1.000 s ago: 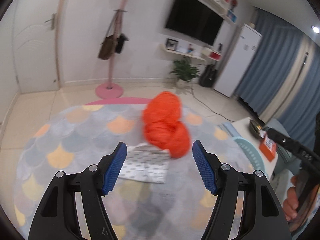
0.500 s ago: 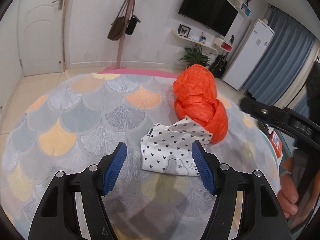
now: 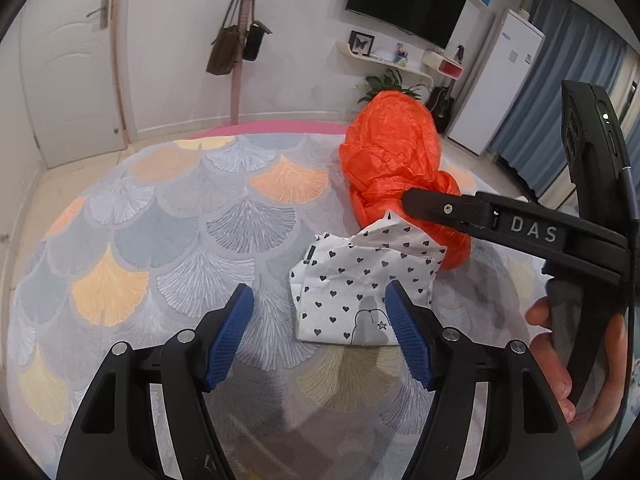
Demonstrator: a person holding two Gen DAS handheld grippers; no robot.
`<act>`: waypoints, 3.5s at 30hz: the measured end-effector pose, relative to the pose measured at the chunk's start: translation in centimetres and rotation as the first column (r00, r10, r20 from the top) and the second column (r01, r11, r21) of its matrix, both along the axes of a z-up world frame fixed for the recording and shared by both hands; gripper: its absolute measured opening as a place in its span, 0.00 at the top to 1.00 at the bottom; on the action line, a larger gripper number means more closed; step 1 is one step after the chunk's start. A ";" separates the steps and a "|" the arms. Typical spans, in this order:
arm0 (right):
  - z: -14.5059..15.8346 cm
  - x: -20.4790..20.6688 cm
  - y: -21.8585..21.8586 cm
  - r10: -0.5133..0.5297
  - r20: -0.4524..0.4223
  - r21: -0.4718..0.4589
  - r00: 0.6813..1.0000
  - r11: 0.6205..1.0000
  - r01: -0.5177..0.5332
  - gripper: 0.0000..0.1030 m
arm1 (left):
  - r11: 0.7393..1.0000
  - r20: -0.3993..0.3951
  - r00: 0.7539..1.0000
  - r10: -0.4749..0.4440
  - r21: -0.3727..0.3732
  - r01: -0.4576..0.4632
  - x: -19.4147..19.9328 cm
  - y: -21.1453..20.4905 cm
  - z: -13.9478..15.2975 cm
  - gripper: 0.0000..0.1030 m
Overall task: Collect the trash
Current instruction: 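Reach the left tool to the heart-print napkin while the right tool grasps the orange plastic bag, then grasp the heart-print napkin with the left tool and lift it, then carry the napkin and orange bag over the basket and release both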
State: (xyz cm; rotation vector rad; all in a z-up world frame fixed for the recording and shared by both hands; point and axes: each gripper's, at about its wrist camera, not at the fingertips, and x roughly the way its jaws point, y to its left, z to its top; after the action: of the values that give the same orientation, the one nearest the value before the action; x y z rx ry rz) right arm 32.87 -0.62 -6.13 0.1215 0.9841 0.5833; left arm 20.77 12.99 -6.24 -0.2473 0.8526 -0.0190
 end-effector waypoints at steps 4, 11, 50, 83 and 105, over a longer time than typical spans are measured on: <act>0.3 -0.4 -0.3 -0.005 -0.001 0.010 1.000 1.000 0.005 0.70 | 1.000 0.004 1.000 -0.001 0.004 0.001 -0.1 -0.3 0.0 0.35; 1.3 -2.0 -2.9 -0.072 0.040 -0.005 0.997 0.997 0.073 0.78 | 0.996 -0.007 0.996 -0.089 -0.023 0.089 -0.7 -1.8 0.2 0.58; 9.0 -12.2 -24.8 -0.423 0.302 0.088 0.854 0.905 0.417 0.78 | 0.934 0.040 0.935 -0.353 -0.041 0.355 0.8 -9.4 4.3 0.93; -4.4 -6.9 -40.8 -0.699 -0.097 -0.056 0.708 0.714 0.697 0.59 | 0.815 0.119 0.809 -0.576 0.012 0.579 8.0 -35.9 5.2 0.93; 3.5 -12.8 -37.1 -0.643 0.080 0.019 0.762 0.765 0.644 0.38 | 0.875 0.090 0.874 -0.478 -0.038 0.482 4.2 -30.0 5.9 0.32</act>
State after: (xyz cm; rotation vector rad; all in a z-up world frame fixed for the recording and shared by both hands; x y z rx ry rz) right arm 20.04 -37.72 -2.58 0.4098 0.7944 -0.0592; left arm 24.93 -17.00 -0.30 -0.0826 0.8182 -0.5196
